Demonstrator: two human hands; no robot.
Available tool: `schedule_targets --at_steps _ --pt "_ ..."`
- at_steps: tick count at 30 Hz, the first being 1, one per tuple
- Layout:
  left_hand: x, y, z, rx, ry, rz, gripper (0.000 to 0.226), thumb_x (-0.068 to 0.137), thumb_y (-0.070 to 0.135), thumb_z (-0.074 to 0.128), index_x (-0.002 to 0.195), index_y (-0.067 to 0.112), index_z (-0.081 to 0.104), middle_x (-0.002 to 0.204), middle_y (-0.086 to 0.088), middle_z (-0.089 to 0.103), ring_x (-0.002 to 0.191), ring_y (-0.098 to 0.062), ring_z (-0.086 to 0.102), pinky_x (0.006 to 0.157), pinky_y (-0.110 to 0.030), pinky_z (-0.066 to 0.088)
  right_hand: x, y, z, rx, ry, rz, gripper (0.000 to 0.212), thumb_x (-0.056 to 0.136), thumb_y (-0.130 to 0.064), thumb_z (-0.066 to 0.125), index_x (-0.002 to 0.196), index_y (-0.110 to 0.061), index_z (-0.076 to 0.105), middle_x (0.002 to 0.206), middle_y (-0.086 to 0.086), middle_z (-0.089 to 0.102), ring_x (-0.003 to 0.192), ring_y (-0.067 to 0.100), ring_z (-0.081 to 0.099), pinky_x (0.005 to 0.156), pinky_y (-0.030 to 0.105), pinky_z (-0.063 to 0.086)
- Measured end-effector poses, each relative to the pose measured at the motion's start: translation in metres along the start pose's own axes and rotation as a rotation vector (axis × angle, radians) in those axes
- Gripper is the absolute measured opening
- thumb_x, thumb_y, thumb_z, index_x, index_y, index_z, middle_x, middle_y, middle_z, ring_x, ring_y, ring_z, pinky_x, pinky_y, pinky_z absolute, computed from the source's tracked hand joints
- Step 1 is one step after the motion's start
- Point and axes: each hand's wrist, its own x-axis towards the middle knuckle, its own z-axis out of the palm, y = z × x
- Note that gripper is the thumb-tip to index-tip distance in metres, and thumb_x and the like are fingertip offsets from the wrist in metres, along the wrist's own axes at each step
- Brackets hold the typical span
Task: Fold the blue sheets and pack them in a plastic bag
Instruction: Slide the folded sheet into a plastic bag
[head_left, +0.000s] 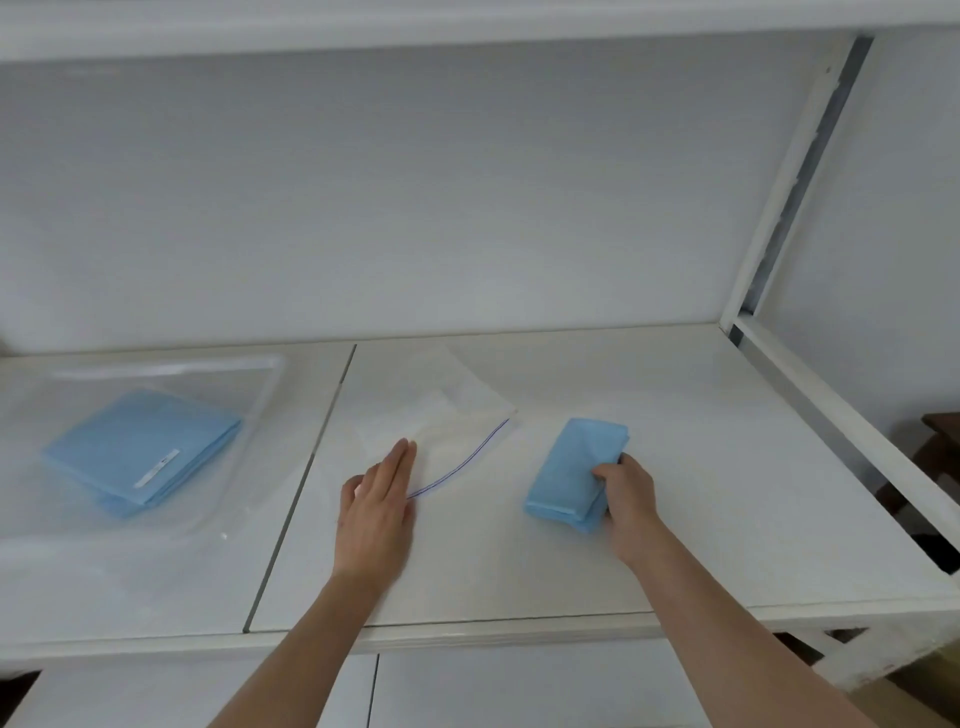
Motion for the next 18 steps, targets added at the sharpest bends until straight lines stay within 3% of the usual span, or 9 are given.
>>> schedule_targets --at_steps 6,10,12,15,18 --pt "-0.007 0.000 0.000 -0.088 0.045 -0.052 0.074 0.078 0.006 0.068 0.142 0.025 0.038 0.147 -0.002 0.040 0.113 -0.013 0.048 0.096 -0.031 0.029 -0.016 -0.003 0.008 0.117 -0.242 0.068 0.032 0.083 -0.002 0.046 0.104 -0.015 0.066 0.091 0.007 0.067 0.081 0.028 0.062 0.069 0.035 0.050" --pt "-0.010 -0.001 0.007 -0.149 0.125 -0.191 0.040 0.077 -0.001 0.065 0.112 0.019 0.066 0.138 -0.010 0.042 0.111 -0.025 0.055 0.098 -0.045 0.039 -0.021 -0.002 0.013 0.041 -0.408 0.133 0.031 0.084 -0.006 0.046 0.107 -0.013 0.065 0.094 0.009 0.069 0.082 0.029 0.064 0.069 0.033 0.051" --pt "-0.011 -0.004 0.010 -0.192 0.124 -0.268 0.034 0.077 -0.004 0.062 0.105 0.016 0.070 0.135 -0.009 0.047 0.113 -0.026 0.055 0.101 -0.047 0.038 -0.022 0.000 0.017 -0.027 -0.485 0.155 0.033 0.084 -0.008 0.046 0.111 -0.012 0.064 0.096 0.010 0.069 0.084 0.030 0.065 0.069 0.033 0.051" --pt "-0.010 -0.005 0.008 -0.308 0.106 -0.332 0.047 0.082 -0.005 0.053 0.124 0.014 0.062 0.134 -0.001 0.050 0.115 -0.023 0.055 0.097 -0.041 0.042 -0.022 0.000 0.023 -0.113 -0.585 0.187 0.032 0.084 -0.008 0.047 0.110 -0.011 0.064 0.094 0.011 0.070 0.081 0.029 0.065 0.067 0.032 0.050" --pt "-0.011 -0.001 0.002 -0.396 0.117 -0.303 0.057 0.086 -0.004 0.045 0.137 0.018 0.048 0.136 0.009 0.047 0.113 -0.017 0.055 0.088 -0.035 0.050 -0.023 0.000 0.031 -0.189 -0.664 0.210 0.038 0.072 -0.014 0.054 0.108 -0.011 0.065 0.094 0.011 0.069 0.081 0.028 0.065 0.067 0.032 0.048"
